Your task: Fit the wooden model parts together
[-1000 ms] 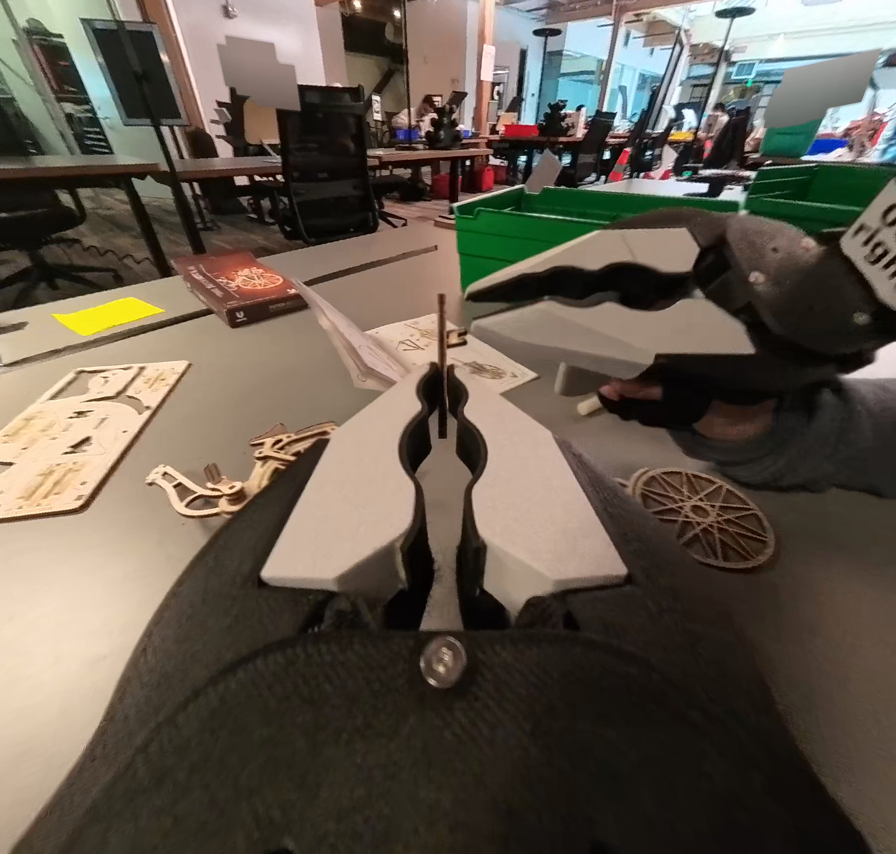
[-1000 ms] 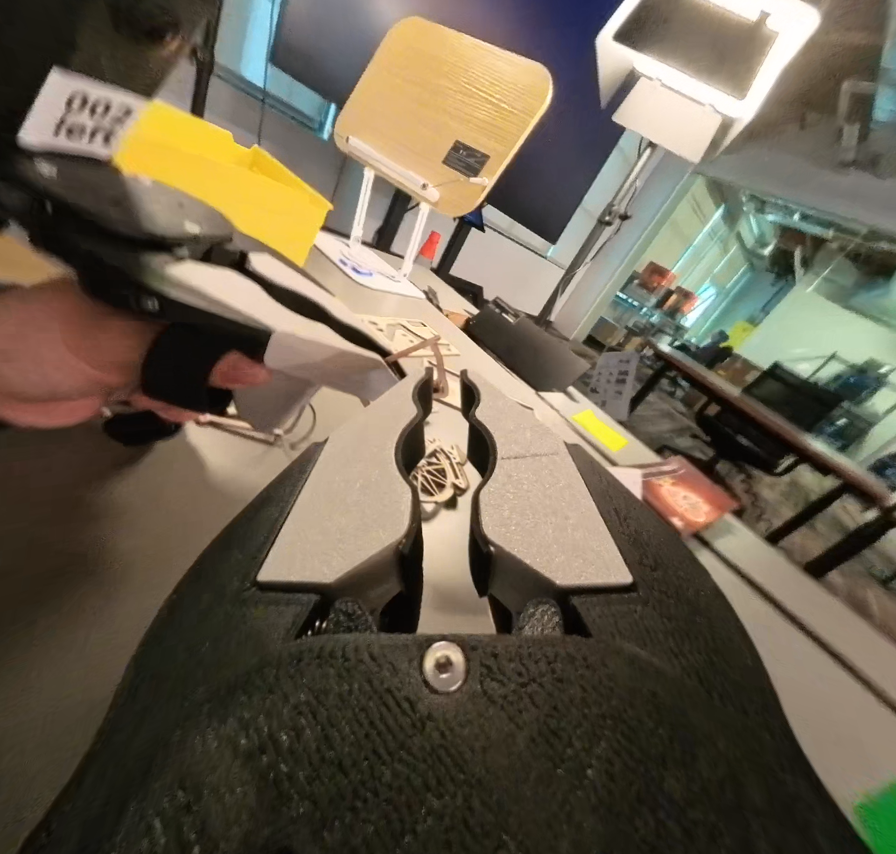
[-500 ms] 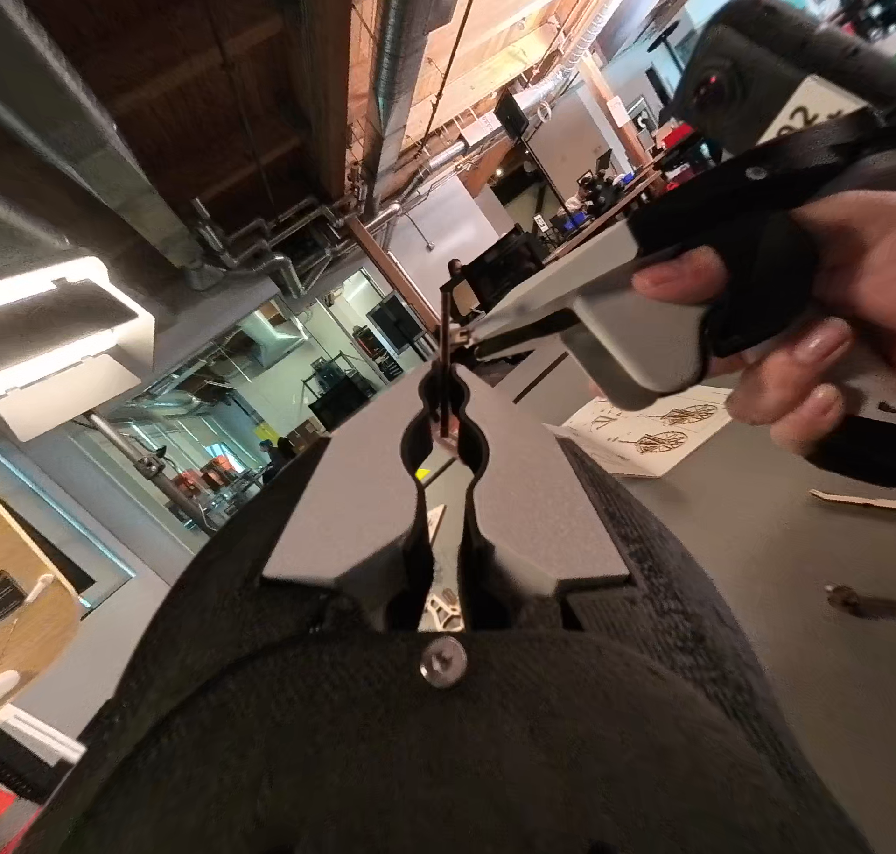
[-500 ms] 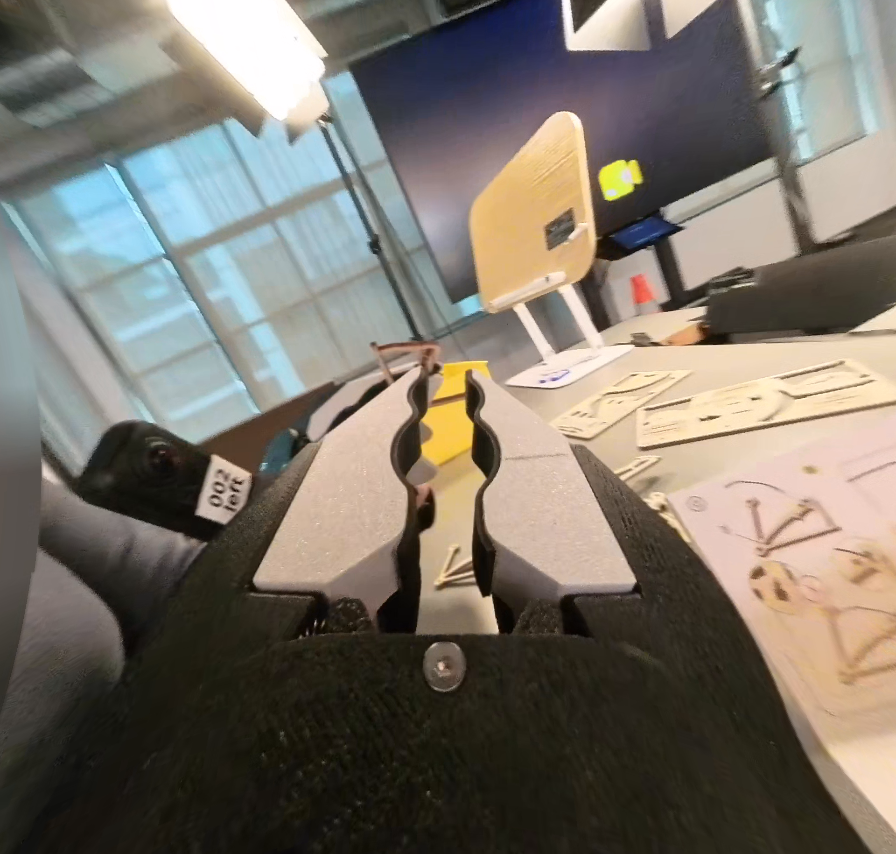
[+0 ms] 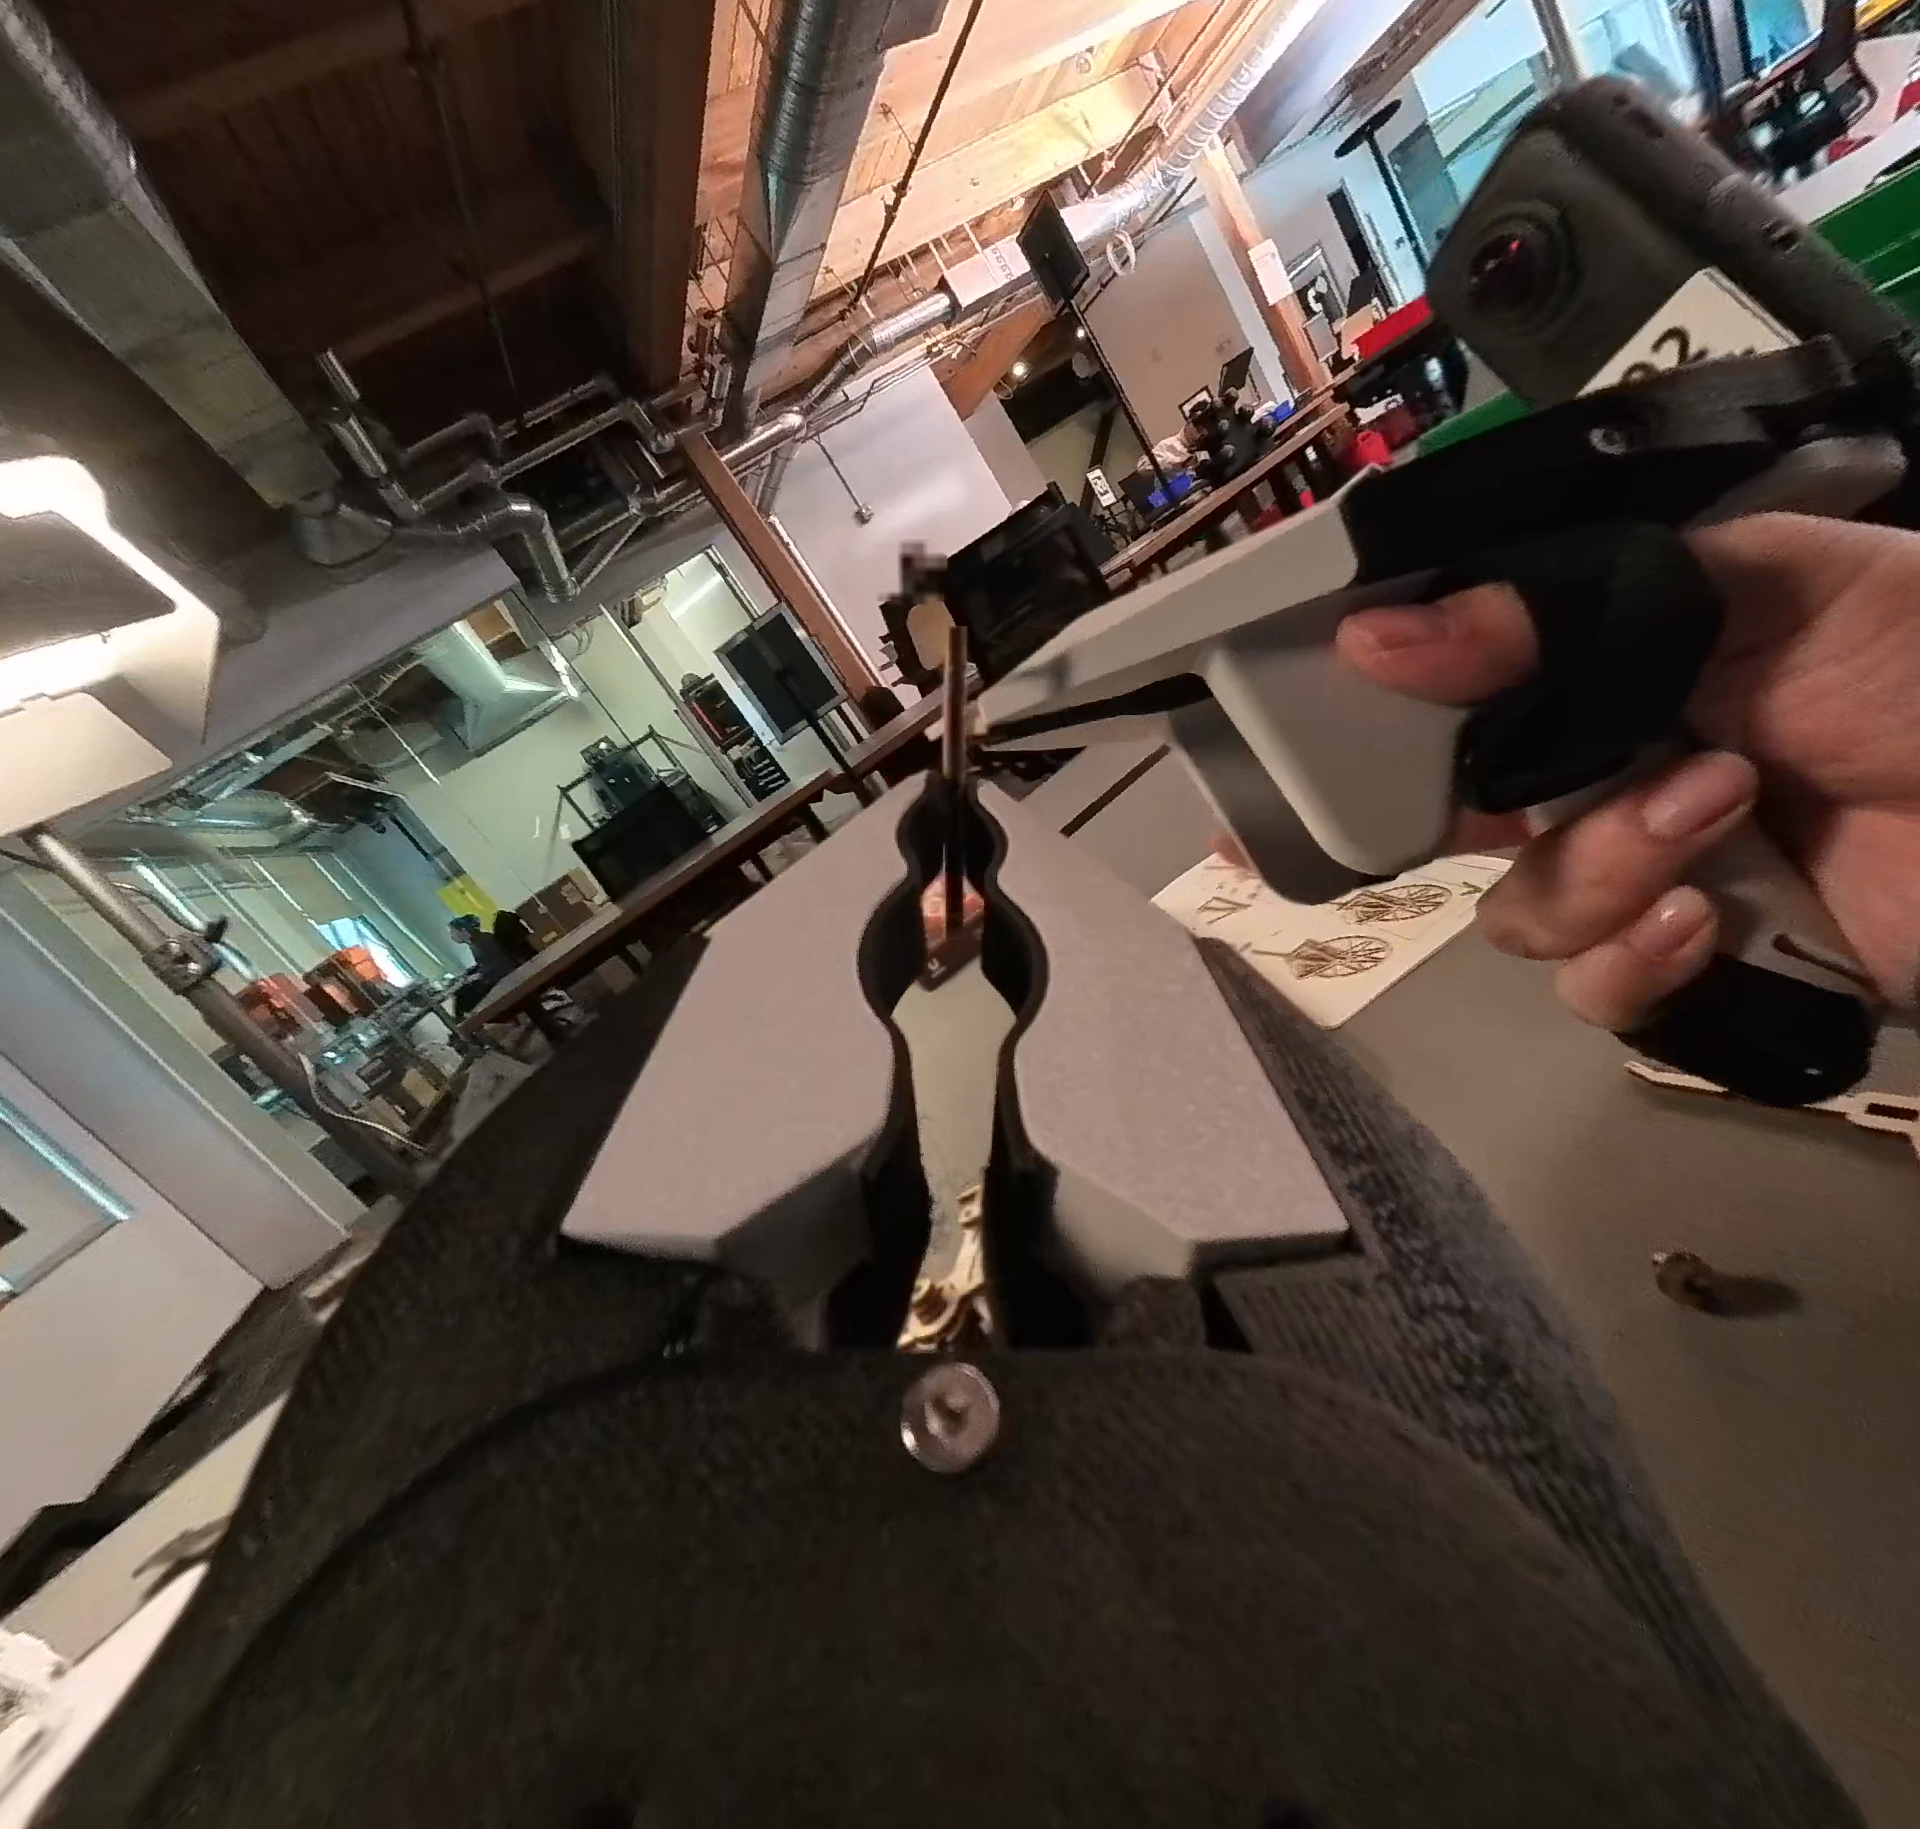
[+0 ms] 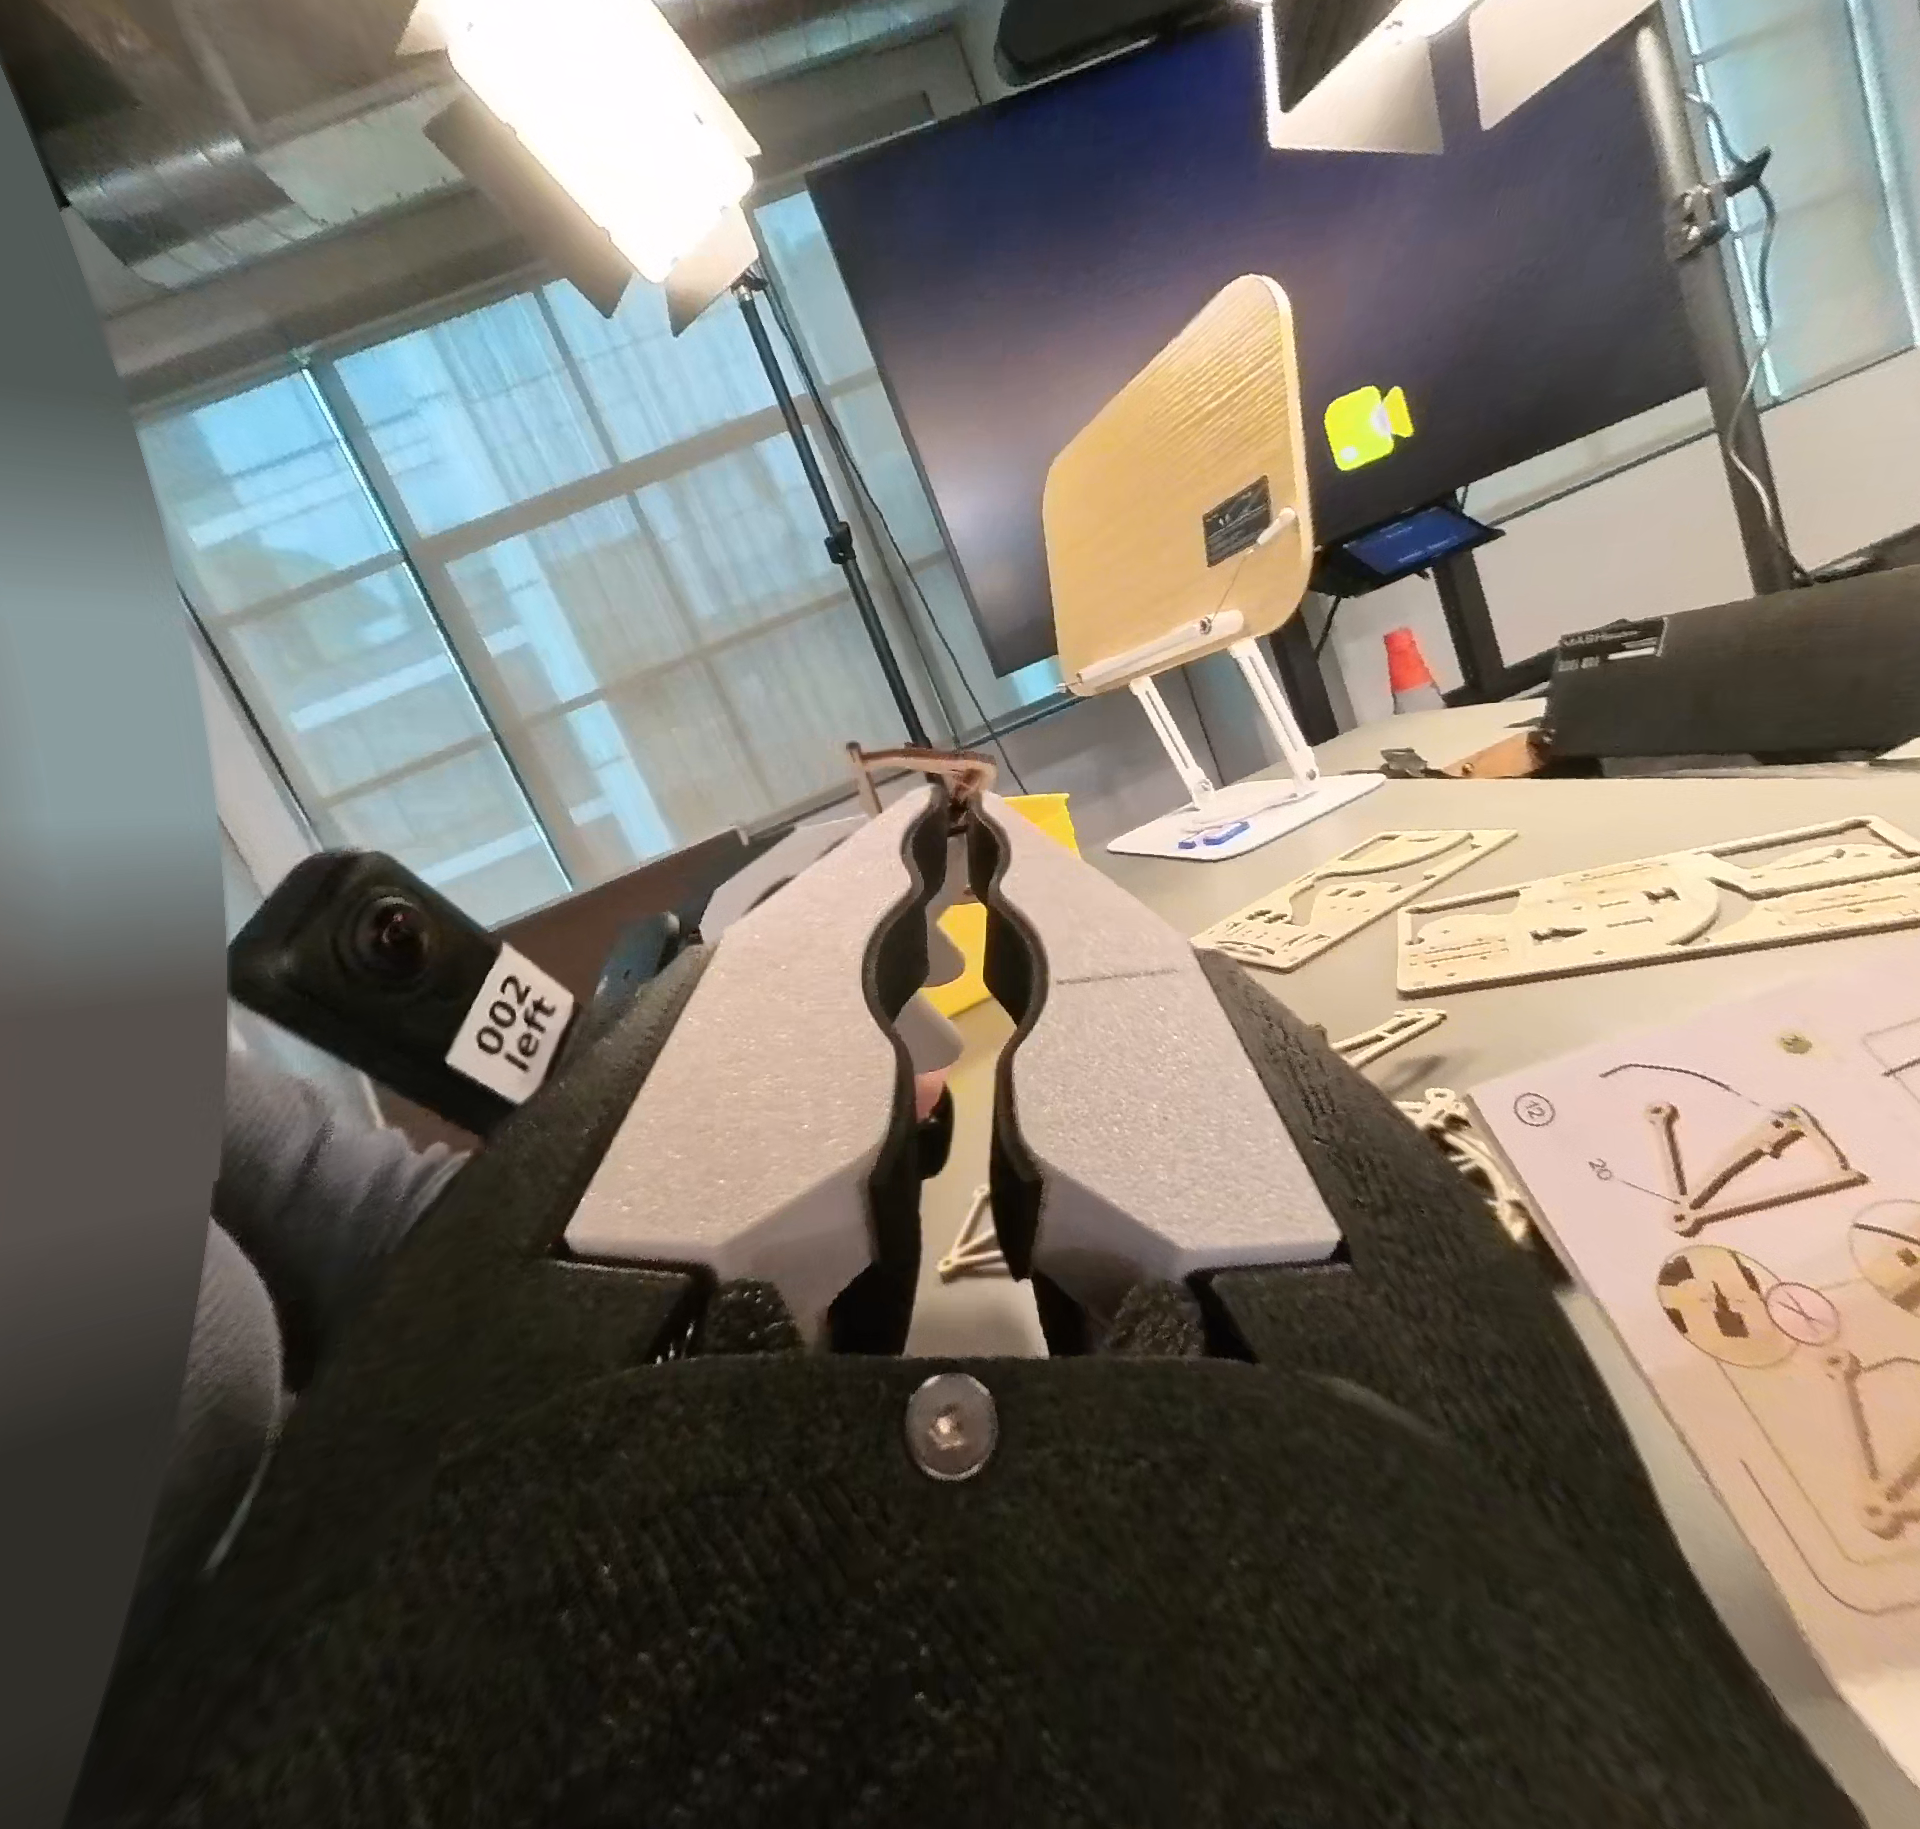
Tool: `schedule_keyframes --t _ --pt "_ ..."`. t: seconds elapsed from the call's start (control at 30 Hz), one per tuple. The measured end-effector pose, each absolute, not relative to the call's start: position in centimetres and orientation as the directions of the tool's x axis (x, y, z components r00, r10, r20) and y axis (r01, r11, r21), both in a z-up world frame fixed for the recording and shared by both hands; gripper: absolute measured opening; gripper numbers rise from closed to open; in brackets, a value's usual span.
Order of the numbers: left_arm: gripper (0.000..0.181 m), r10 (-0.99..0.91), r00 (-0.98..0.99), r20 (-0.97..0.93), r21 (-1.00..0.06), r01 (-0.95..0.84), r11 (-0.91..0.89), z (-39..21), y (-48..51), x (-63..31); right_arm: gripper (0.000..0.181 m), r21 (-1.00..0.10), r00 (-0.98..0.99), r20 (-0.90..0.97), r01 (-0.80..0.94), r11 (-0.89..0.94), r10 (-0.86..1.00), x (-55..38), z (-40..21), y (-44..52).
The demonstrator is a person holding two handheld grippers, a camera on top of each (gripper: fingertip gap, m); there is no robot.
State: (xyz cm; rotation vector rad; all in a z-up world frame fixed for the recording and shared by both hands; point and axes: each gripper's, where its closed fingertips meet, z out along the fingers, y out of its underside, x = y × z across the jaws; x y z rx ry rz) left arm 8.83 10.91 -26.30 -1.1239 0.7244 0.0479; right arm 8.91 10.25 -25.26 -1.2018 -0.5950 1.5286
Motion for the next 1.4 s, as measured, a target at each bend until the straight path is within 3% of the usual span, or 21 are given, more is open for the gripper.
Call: schedule_keyframes --t 0.2,0.6,0.8,0.97,1.3,1.4 --pt "0.001 -0.49 0.745 -0.452 -0.872 -0.254 0.418 -26.6 10.1 9.2 0.0 -0.891 0.048 -0.32 -0.356 -0.283 0.946 9.1 -25.8 9.8" --pt "0.002 -0.426 0.706 -0.566 -0.823 -0.447 0.351 -29.2 11.4 9.1 0.0 -0.888 0.137 -0.401 -0.303 -0.347 0.906 8.9 -28.0 11.1" --pt "0.003 -0.304 0.619 -0.724 -0.689 -0.627 0.364 -30.3 12.0 9.1 0.0 -0.885 0.19 -0.431 -0.279 -0.372 0.882 9.0 -29.3 11.8" --pt "0.003 -0.359 0.636 -0.683 -0.73 -0.571 0.375 -30.2 11.6 9.1 0.0 -0.881 0.129 -0.431 -0.273 -0.385 0.893 8.9 -29.2 11.5" --pt "0.004 -0.458 0.652 -0.604 -0.795 -0.529 0.296 -31.8 12.1 9.1 0.0 -0.861 0.16 -0.493 -0.232 -0.452 0.855 8.8 -30.6 12.2" --pt "0.003 -0.489 0.667 -0.563 -0.825 -0.49 0.282 -31.9 12.2 9.2 0.0 -0.895 0.206 -0.437 -0.193 -0.401 0.876 8.8 -30.6 12.2"
